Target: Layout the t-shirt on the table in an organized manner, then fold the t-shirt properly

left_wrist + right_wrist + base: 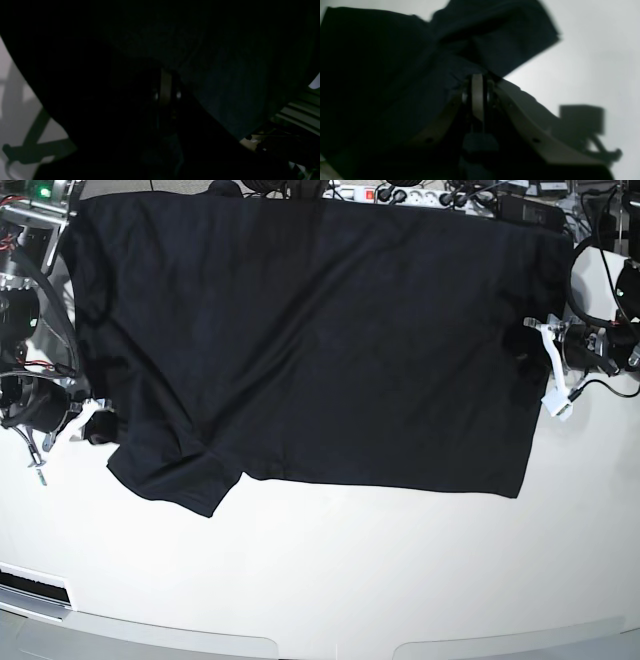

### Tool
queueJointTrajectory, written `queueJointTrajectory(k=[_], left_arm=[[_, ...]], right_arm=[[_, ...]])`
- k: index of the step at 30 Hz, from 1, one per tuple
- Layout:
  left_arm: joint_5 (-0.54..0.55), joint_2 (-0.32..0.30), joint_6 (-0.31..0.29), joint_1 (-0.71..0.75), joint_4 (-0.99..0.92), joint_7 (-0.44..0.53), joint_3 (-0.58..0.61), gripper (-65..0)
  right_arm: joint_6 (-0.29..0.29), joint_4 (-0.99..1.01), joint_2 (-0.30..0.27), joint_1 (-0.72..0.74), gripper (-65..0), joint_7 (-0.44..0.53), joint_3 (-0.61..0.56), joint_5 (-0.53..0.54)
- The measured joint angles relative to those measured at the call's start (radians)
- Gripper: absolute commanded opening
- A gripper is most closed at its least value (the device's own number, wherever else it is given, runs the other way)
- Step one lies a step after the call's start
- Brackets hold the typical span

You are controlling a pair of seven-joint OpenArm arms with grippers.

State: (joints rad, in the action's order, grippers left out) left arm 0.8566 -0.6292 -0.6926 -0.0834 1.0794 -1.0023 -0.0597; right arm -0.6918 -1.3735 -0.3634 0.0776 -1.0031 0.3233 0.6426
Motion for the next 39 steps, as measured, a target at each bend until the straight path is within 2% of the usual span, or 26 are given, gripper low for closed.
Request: queueJointTrajectory(k=[2, 5, 7, 10, 11, 17, 22, 23, 26, 27, 29, 33, 35, 36, 39], left_arm=[[-0.002, 0.0, 0.0, 0.0, 0.0, 0.0, 0.0, -65.0], [-0.001, 0.0, 0.0, 0.0, 0.0, 0.0, 0.0, -65.0], [-0.001, 0.0, 0.0, 0.001, 0.0, 0.0, 0.0, -65.0], [-0.001, 0.0, 0.0, 0.001, 0.0, -0.011, 0.0, -65.0], [-0.001, 0.0, 0.0, 0.001, 0.0, -0.011, 0.0, -65.0], [-0.001, 0.0, 0.0, 0.0, 0.0, -0.011, 0.0, -65.0], [-0.006, 0.0, 0.0, 0.0, 0.0, -0.011, 0.0, -65.0], [-0.007, 0.0, 0.0, 0.0, 0.0, -0.011, 0.0, -65.0], [-0.007, 0.0, 0.0, 0.0, 0.0, -0.011, 0.0, -65.0], [-0.006, 0.0, 0.0, 0.0, 0.0, -0.01, 0.0, -65.0], [-0.008, 0.0, 0.0, 0.0, 0.0, -0.01, 0.0, -65.0], [-0.008, -0.001, 0.0, 0.0, 0.0, -0.011, 0.0, -65.0], [-0.008, 0.0, 0.0, 0.0, 0.0, -0.011, -0.013, -65.0], [-0.008, 0.0, 0.0, -0.003, 0.0, -0.011, -0.021, -65.0], [0.004, 0.0, 0.0, -0.032, 0.0, -0.011, -0.05, -65.0]], right_arm=[[0.0, 0.0, -0.023, -0.002, -65.0, 0.024, -0.069, -0.056], [0.001, 0.0, -0.05, -0.002, -65.0, 0.122, -0.172, -0.196], [0.084, 0.0, -0.064, 0.0, -65.0, 0.174, -0.224, -0.309], [0.233, 0.0, -0.072, 0.003, -65.0, 0.206, -0.26, -0.421], [0.273, 0.0, -0.071, 0.003, -65.0, 0.207, -0.264, -0.438], [0.414, 0.002, -0.069, 0.018, -65.0, 0.208, -0.265, -0.49], [0.439, 0.002, -0.068, 0.095, -65.0, 0.202, -0.266, -0.486], [0.454, 0.002, -0.068, 0.109, -61.8, 0.199, -0.266, -0.486], [0.48, 0.002, -0.069, 0.154, -38.3, 0.171, -0.267, -0.494], [0.486, 0.002, -0.069, 0.169, -32.5, 0.165, -0.267, -0.499], [0.488, 0.002, -0.069, 0.194, -30.1, 0.163, -0.267, -0.546], [0.493, 0.002, -0.084, 0.214, -30.4, 0.161, -0.267, -0.563], [0.473, 0.002, -0.091, 0.214, -33.4, 0.131, -0.267, -0.56], [0.46, 0.002, -0.097, 0.213, -38.8, 0.108, -0.267, -0.533], [0.318, 0.002, -0.107, 0.21, -65.0, 0.038, -0.264, -0.365]])
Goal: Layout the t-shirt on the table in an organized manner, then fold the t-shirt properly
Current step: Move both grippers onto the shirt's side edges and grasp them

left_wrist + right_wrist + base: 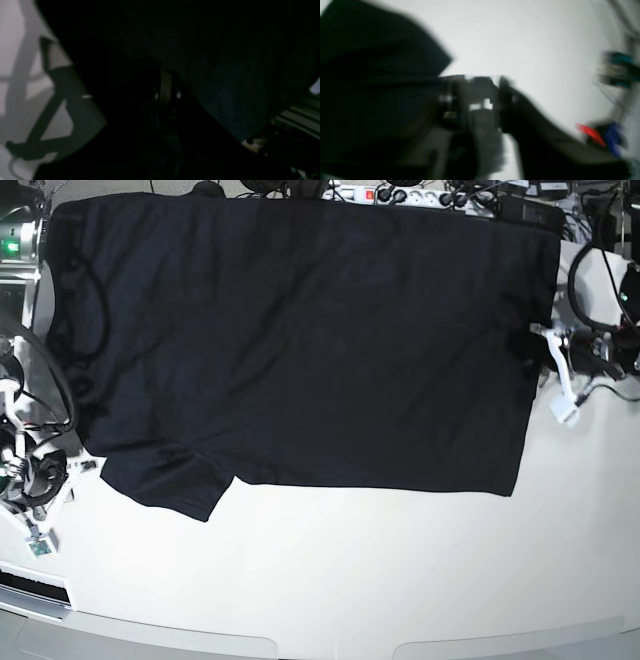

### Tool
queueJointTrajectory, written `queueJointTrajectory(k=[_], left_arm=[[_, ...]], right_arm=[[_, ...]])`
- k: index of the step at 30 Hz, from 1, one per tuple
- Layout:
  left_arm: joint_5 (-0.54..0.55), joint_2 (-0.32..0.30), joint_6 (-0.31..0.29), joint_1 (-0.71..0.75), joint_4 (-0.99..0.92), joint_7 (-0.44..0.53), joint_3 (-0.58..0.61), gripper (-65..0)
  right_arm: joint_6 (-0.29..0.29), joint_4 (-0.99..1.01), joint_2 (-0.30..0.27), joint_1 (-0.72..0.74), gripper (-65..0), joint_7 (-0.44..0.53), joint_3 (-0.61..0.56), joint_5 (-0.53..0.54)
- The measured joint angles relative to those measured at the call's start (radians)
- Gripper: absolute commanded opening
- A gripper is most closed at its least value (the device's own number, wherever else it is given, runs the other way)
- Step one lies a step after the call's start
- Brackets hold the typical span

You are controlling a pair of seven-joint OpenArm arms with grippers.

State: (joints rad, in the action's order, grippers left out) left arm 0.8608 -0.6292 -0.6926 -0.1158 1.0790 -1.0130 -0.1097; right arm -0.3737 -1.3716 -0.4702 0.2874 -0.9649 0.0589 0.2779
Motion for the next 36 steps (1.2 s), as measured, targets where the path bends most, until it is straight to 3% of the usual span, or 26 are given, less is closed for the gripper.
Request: queueJointTrajectory(k=[6, 8, 10, 12, 14, 16, 20, 25, 30, 36], left_arm=[[0.083, 0.002, 0.0, -0.082, 0.0, 0.0, -0.017, -65.0], [0.081, 0.014, 0.001, -0.099, 0.0, -0.019, -0.017, -65.0], [0.077, 0.031, 0.001, -0.109, 0.0, -0.046, -0.016, -65.0], [0.043, 0.048, 0.0, -0.109, 0.0, -0.043, -0.015, -65.0], [-0.03, 0.078, 0.0, -0.105, 0.0, -0.042, -0.015, -65.0], [-0.087, 0.109, 0.001, -0.097, 0.0, -0.025, -0.006, -65.0], [-0.258, 0.149, 0.0, -0.081, -0.001, 0.09, 0.042, -65.0], [-0.474, 0.148, 0.074, -0.082, -0.008, 0.364, 0.127, -65.0], [-0.671, 0.153, 0.138, -0.101, -0.068, 0.658, 0.24, -65.0], [-0.739, 0.163, 0.233, -0.167, -0.274, 0.99, 0.335, -65.0]], right_arm=[[-0.327, 0.0, 0.008, -0.101, -65.0, -0.127, -0.003, 0.419], [-0.325, 0.0, 0.009, -0.154, -65.0, -0.168, -0.003, 0.483], [-0.323, 0.0, 0.011, -0.201, -65.0, -0.153, -0.003, 0.479], [-0.323, 0.0, 0.011, -0.245, -65.0, -0.079, -0.003, 0.402], [-0.258, 0.0, 0.011, -0.287, -65.0, -0.018, -0.003, 0.318], [-0.225, 0.0, 0.011, -0.327, -65.0, -0.004, -0.003, 0.272], [-0.218, 0.0, 0.036, -0.374, -65.0, -0.003, -0.002, 0.228], [-0.19, -0.001, 0.088, -0.373, -65.0, 0.117, 0.0, 0.102], [-0.153, 0.065, 0.107, -0.317, -65.0, 0.182, 0.001, 0.066], [-0.172, 0.24, 0.107, -0.19, -65.0, 0.225, 0.002, 0.072]])
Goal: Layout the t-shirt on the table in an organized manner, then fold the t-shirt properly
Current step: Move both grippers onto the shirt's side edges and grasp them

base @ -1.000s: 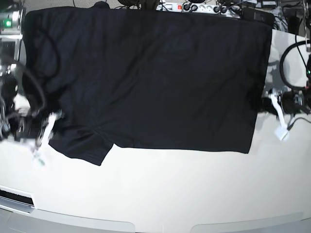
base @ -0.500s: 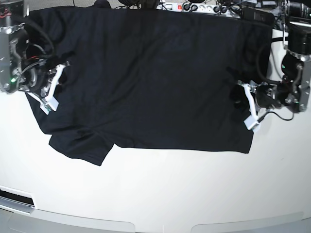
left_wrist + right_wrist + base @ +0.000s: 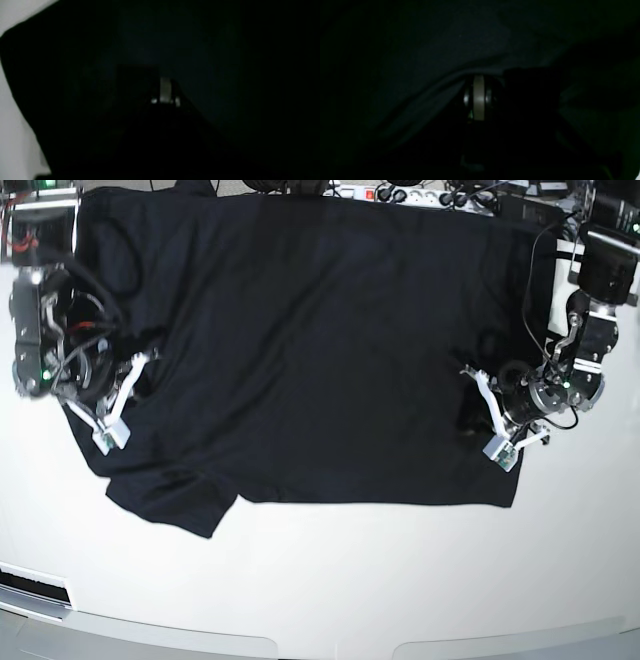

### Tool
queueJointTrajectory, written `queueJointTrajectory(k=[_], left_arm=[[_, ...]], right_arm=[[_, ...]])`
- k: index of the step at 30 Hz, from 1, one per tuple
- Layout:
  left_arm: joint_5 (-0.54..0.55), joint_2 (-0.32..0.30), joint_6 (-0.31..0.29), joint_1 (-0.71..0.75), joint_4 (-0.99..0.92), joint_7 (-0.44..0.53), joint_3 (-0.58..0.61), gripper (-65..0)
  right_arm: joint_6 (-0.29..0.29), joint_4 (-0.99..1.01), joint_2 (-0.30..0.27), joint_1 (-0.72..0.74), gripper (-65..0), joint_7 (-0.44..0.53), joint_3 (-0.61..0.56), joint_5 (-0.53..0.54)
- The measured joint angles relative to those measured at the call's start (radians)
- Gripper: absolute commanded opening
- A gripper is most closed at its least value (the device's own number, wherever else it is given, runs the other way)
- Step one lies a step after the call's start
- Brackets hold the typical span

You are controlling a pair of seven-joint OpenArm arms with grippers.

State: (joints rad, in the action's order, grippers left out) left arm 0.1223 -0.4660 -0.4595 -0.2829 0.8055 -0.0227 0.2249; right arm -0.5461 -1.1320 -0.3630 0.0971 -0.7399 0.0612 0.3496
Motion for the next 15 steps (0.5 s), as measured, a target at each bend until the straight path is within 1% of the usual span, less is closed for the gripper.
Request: queueJointTrajectory(k=[1, 3, 4, 6, 8, 10, 11, 13, 14, 15], left_arm=[[0.001, 0.005, 0.006, -0.02, -0.04, 0.029, 0.006, -65.0], [-0.002, 0.018, 0.008, -0.074, -0.122, 0.053, 0.006, -65.0], [-0.013, 0.024, 0.01, -0.105, -0.158, 0.053, 0.007, -65.0], [-0.029, 0.037, 0.022, -0.165, -0.216, 0.044, 0.011, -65.0], [-0.045, 0.047, 0.032, -0.22, -0.253, 0.007, 0.011, -65.0], [-0.055, 0.051, 0.02, -0.264, -0.266, -0.034, 0.014, -65.0], [-0.068, 0.05, -0.003, -0.285, -0.27, -0.051, 0.016, -65.0], [-0.061, 0.046, -0.067, -0.333, -0.274, -0.123, 0.016, -65.0], [-0.021, 0.043, -0.093, -0.361, -0.273, -0.179, 0.016, -65.0], [0.034, 0.042, -0.111, -0.385, -0.269, -0.243, 0.016, -65.0]], right_arm=[[0.001, 0.03, 0.0, 0.026, -65.0, 0.008, -0.001, -0.003], [0.01, 0.076, 0.001, 0.065, -65.0, 0.026, -0.001, -0.012], [0.014, 0.086, 0.002, 0.08, -65.0, 0.035, -0.002, -0.03], [0.042, 0.089, 0.005, 0.103, -65.0, 0.042, -0.003, -0.082], [0.096, 0.092, 0.005, 0.133, -65.0, 0.042, -0.003, -0.118], [0.141, 0.092, 0.003, 0.171, -65.0, 0.046, -0.002, -0.14], [0.14, 0.092, 0.0, 0.192, -65.0, 0.045, -0.002, -0.137], [0.132, 0.092, -0.004, 0.229, -65.0, 0.025, -0.002, -0.123], [0.099, 0.092, -0.007, 0.245, -65.0, -0.016, -0.002, -0.098], [0.051, 0.09, -0.015, 0.254, -65.0, -0.057, -0.002, -0.054]])
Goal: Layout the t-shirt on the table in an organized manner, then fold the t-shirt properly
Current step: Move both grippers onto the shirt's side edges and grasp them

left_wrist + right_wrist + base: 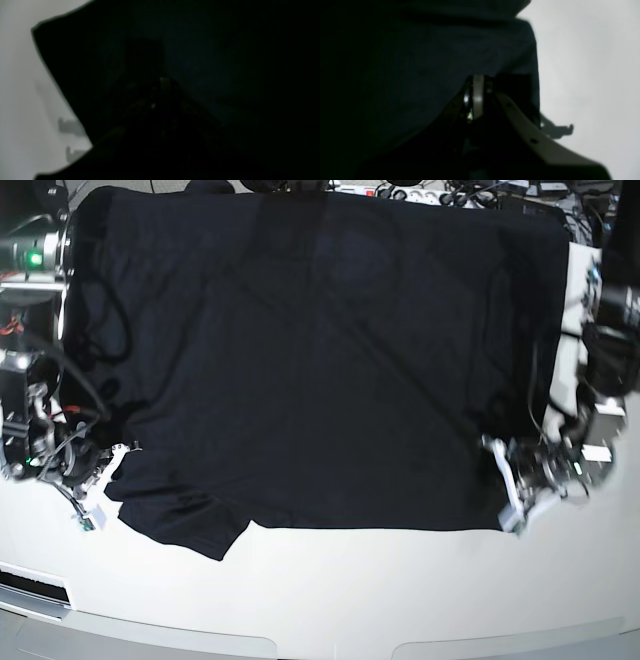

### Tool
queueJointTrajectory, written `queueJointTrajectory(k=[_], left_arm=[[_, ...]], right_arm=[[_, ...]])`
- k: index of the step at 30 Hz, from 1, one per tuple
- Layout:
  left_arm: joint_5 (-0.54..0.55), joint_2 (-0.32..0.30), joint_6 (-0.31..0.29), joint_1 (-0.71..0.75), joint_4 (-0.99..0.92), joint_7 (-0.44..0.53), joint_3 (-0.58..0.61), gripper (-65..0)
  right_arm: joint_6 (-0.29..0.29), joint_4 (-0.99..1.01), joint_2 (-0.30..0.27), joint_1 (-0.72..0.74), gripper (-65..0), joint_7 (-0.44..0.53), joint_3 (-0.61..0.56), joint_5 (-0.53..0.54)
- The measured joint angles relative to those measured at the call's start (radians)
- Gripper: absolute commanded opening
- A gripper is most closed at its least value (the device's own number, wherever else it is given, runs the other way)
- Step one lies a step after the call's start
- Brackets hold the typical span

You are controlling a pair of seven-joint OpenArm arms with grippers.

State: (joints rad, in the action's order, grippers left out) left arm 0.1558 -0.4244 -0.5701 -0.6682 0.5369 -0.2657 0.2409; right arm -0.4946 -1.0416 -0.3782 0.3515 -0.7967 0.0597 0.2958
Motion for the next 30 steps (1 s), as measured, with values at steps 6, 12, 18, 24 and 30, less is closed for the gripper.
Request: queueJointTrajectory(k=[6, 12, 18, 24, 30], left_arm=[[0.303, -0.045, -0.132, -0.022, 0.139, -0.262, 0.0, -65.0], [0.494, -0.16, -0.117, 0.098, 0.337, -0.451, 0.0, -65.0], [0.531, -0.193, -0.122, 0.294, 0.587, -0.554, 0.005, -65.0], [0.591, -0.263, 0.014, 0.519, 0.803, -0.603, -0.004, -65.0], [0.552, -0.236, 0.016, 0.701, 0.904, -0.598, -0.081, -65.0]], right_arm=[[-0.198, -0.044, -0.064, -0.004, -65.0, -0.163, -0.001, 0.295], [-0.198, -0.189, -0.073, -0.128, -65.0, -0.215, -0.002, 0.394], [-0.199, -0.37, -0.073, -0.271, -65.0, -0.237, -0.004, 0.397], [-0.165, -0.452, -0.073, -0.432, -65.0, -0.297, -0.005, 0.393], [-0.151, -0.458, -0.07, -0.53, -65.0, -0.257, -0.004, 0.369]])
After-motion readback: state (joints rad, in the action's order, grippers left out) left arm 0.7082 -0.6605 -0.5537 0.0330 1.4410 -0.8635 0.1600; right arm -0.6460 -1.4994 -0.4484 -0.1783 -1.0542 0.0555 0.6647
